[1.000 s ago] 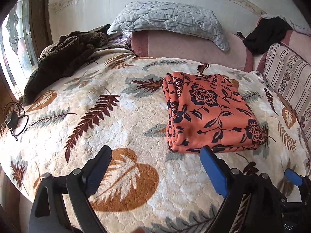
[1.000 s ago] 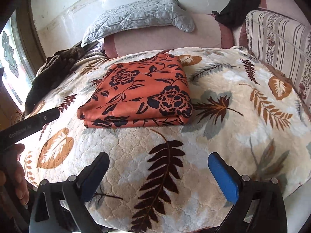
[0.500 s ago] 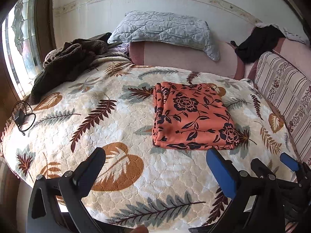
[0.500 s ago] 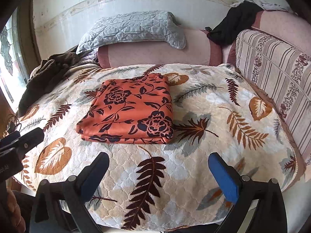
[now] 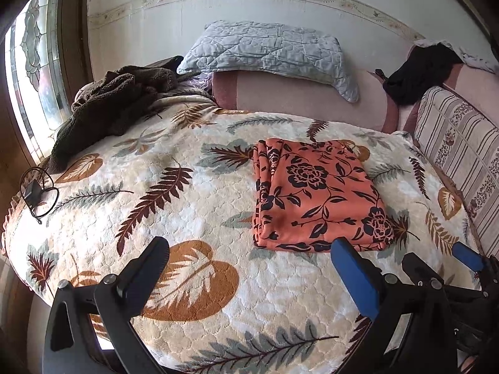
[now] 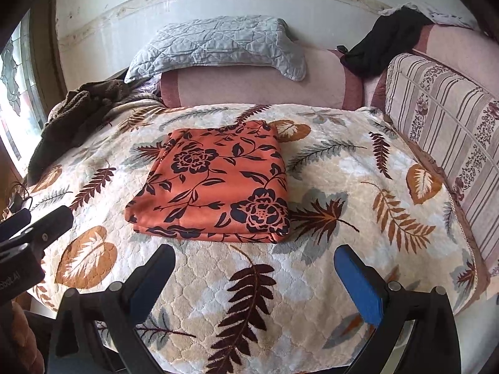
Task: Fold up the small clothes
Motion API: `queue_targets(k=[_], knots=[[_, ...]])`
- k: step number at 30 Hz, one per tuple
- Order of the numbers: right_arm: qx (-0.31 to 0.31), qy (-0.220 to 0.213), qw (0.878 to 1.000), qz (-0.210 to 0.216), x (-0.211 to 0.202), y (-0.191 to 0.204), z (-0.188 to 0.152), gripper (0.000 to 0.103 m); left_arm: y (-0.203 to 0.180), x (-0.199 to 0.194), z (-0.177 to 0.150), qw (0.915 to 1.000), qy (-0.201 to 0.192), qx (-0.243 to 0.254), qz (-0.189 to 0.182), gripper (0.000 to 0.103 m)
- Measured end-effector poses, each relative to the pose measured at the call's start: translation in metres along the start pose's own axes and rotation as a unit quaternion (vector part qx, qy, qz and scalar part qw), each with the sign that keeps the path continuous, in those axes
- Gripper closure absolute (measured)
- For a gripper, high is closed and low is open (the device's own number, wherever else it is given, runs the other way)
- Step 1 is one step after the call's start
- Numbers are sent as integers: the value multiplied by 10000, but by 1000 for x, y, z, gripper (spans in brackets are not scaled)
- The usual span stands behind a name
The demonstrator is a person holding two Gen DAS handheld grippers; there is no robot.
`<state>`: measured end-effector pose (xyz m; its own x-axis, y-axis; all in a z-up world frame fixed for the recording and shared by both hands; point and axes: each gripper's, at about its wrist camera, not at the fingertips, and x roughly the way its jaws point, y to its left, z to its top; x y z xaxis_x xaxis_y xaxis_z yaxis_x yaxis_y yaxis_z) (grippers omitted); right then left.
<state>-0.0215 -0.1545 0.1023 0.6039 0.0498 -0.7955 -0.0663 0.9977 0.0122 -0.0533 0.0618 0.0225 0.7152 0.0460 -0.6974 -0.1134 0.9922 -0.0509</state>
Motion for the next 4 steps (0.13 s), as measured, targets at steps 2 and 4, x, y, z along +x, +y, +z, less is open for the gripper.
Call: queue_targets(k=[2, 4], knots=[[-9, 6, 10000, 10, 3, 2, 3, 0, -2, 2, 2, 10000, -38, 33, -4, 0], [-44, -8, 10000, -4, 6, 4, 6, 0, -4, 5, 5, 10000, -42, 68, 10, 0]])
